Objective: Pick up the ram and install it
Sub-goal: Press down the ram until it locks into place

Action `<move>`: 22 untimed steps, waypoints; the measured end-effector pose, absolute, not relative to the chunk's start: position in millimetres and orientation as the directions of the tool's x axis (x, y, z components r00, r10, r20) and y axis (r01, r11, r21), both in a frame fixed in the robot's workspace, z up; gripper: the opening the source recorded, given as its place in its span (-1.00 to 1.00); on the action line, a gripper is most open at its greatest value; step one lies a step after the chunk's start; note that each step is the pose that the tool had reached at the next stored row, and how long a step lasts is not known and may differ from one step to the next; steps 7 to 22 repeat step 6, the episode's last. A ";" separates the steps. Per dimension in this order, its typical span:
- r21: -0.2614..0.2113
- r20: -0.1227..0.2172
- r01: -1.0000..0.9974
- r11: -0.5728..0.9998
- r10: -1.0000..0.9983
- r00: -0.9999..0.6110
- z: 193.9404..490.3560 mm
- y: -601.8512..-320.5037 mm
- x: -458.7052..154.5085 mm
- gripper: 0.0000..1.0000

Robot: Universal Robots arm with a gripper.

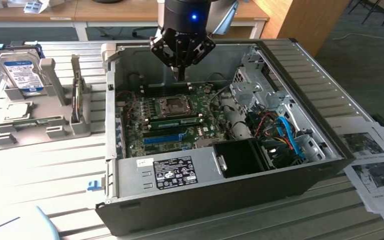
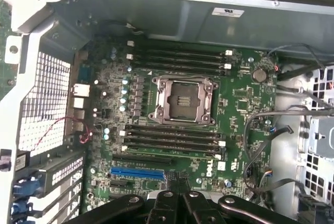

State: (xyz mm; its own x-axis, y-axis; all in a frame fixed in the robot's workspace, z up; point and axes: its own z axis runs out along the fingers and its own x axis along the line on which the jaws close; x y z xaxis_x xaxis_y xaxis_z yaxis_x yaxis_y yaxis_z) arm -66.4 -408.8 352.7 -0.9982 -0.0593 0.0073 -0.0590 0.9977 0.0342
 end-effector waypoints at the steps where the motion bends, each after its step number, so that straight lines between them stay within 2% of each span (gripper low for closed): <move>1: 0.034 0.007 -0.057 0.998 -0.057 -0.998 352.7 -408.8 -66.4 -0.81; 22: 0.034 0.007 -0.056 0.998 -0.057 -0.998 352.7 -408.8 -66.4 -0.81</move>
